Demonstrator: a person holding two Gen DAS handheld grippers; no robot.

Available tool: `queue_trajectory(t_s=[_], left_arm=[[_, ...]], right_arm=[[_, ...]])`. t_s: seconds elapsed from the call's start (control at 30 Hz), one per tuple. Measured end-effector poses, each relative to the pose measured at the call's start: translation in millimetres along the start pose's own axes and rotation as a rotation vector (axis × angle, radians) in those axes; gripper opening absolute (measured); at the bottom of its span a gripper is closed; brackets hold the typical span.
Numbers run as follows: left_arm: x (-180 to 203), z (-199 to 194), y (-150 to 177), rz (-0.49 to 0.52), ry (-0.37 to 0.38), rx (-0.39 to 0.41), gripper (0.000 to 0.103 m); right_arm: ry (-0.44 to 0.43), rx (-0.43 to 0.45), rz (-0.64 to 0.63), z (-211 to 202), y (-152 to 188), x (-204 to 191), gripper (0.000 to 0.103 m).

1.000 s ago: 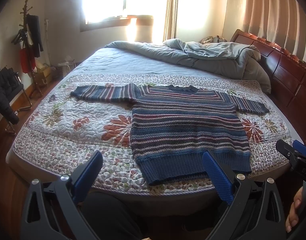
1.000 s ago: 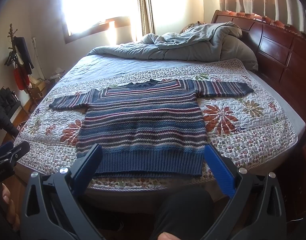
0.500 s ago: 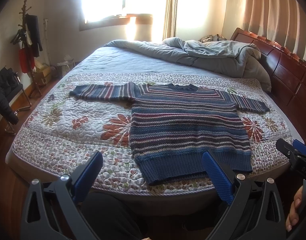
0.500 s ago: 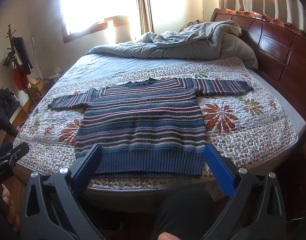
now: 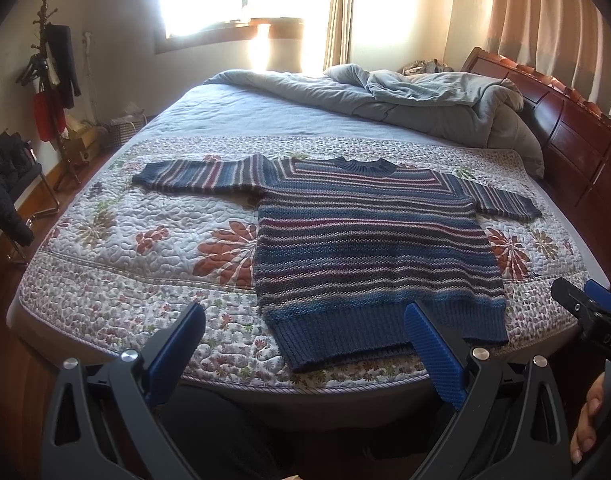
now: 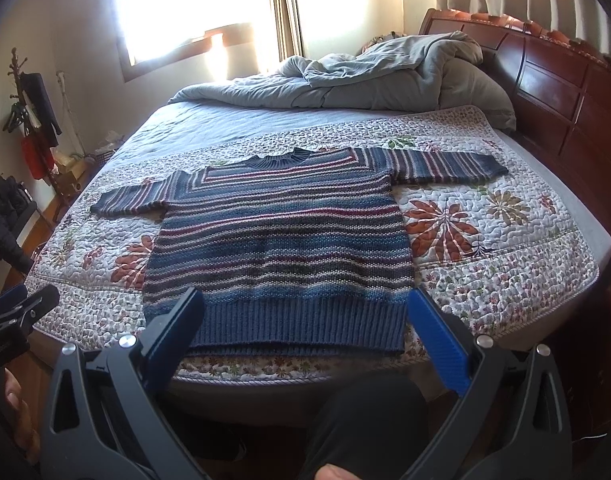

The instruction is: Fold small clothes

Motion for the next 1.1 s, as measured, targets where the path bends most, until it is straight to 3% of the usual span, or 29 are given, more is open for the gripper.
queue_trajectory(t_s=[0.5, 0.6, 0.67, 0.77, 0.83, 1.03, 1.1], left_arm=[[9.7, 54.7, 1.8, 0.010, 0.008, -0.095, 0.099], [15.5, 76.5, 0.9, 0.003, 0.035, -0.125, 0.099], [21.2, 91.1, -0.5, 0.000, 0.066, -0.144, 0.099], [39.2, 113.8, -8.5, -0.007, 0.161, -0.135, 0.099], [56.1, 128.9, -15.3, 0.016, 0.215, -0.131, 0.099], [107.0, 162.2, -39.0, 0.095, 0.283, -0.102, 0.099], [124.3, 169.1, -44.6, 0.123, 0.313, -0.087, 0.099]], right_arm=[[0.006, -0.069, 0.005, 49.3, 0.5, 12.4, 0.101], [-0.051, -0.093, 0.022, 68.1, -4.9, 20.2, 0.101], [-0.145, -0.089, 0.086, 80.8, -12.8, 32.9, 0.100], [-0.256, -0.015, 0.276, 100.1, -35.6, 82.9, 0.100], [-0.253, -0.009, 0.341, 115.5, -49.0, 119.0, 0.100], [-0.289, 0.007, 0.642, 174.2, -76.8, 255.8, 0.100], [-0.317, 0.035, 0.724, 191.0, -86.3, 300.6, 0.094]])
Point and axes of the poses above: each gripper's, at about its wrist camera, not at the fingertips, and z roughly the way its jaws point, x to its right, y to its underside, the point moved 9 cm from there along z, roughly the way its jaws point, and after that the axes turned 8 degrees about -y, right-handed, at the moved point
